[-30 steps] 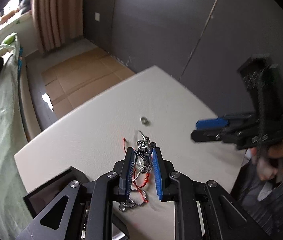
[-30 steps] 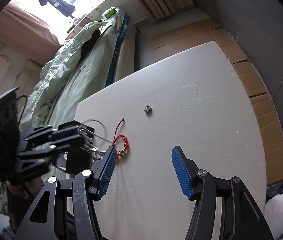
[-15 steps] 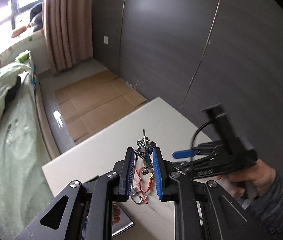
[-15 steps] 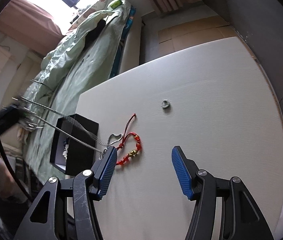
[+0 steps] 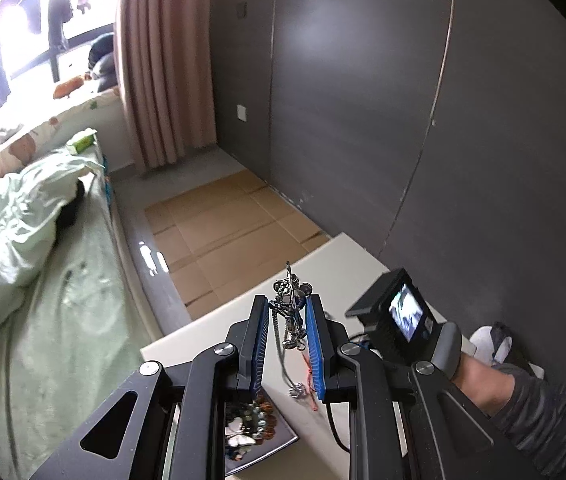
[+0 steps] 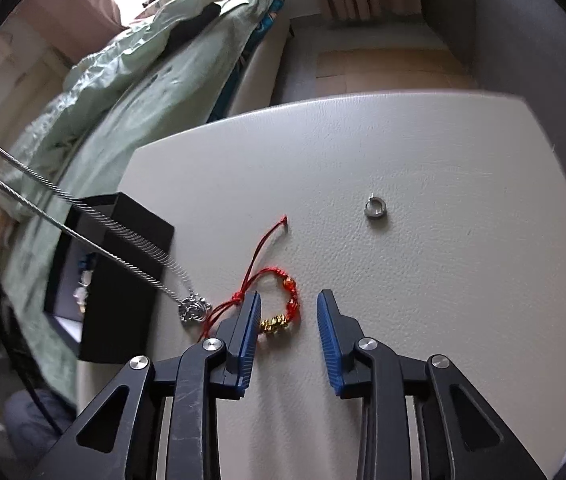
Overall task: Organize jewelry
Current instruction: 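Lift the silver chain with the left tool while the right tool approaches the red string bracelet, then carry the chain over the box with the left tool while the right tool grasps the red bracelet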
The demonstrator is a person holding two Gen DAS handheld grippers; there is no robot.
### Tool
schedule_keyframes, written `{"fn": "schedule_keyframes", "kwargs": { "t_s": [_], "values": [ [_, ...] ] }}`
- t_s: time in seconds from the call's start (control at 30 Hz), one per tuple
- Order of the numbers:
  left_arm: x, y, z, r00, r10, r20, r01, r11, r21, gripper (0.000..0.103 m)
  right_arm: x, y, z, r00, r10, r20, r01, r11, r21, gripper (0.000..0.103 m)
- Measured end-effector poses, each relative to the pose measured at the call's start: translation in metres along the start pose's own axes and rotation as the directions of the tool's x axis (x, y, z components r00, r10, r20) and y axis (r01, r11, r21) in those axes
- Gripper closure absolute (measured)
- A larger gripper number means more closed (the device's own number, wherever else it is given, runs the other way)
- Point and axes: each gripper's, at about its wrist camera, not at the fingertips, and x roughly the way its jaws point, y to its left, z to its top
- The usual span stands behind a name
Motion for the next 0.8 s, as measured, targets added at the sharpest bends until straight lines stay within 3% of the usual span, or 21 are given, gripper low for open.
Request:
{"fn": "schedule_keyframes", "kwargs": {
  "t_s": [0.13, 0.27, 0.53, 0.8],
  "values": [
    [-0.018, 0.002, 0.008, 0.999, 0.025, 0.026, -0.026, 1.000, 0.004, 0.083, -0.001, 0.004, -0.003, 0.998, -0.064, 0.005, 0.064, 0.997, -0.046, 0.096],
    [-0.035, 0.005, 0.016, 0.997, 0.047, 0.057, -0.047, 0.999, 0.004, 0.083, -0.008, 0.006, -0.004, 0.998, -0.061, 0.010, 0.061, 0.996, -0.059, 0.096],
    [-0.081, 0.001, 0.035, 0.987, 0.096, 0.129, -0.100, 0.995, 0.020, 0.083, -0.054, 0.004, -0.001, 0.991, 0.043, 0.130, -0.042, 0.999, -0.011, 0.096],
    [-0.119, -0.004, 0.050, 0.975, 0.137, 0.173, -0.146, 0.988, 0.040, 0.083, -0.096, 0.015, -0.002, 0.948, 0.178, 0.263, -0.184, 0.983, -0.001, 0.096]
  ]
}}
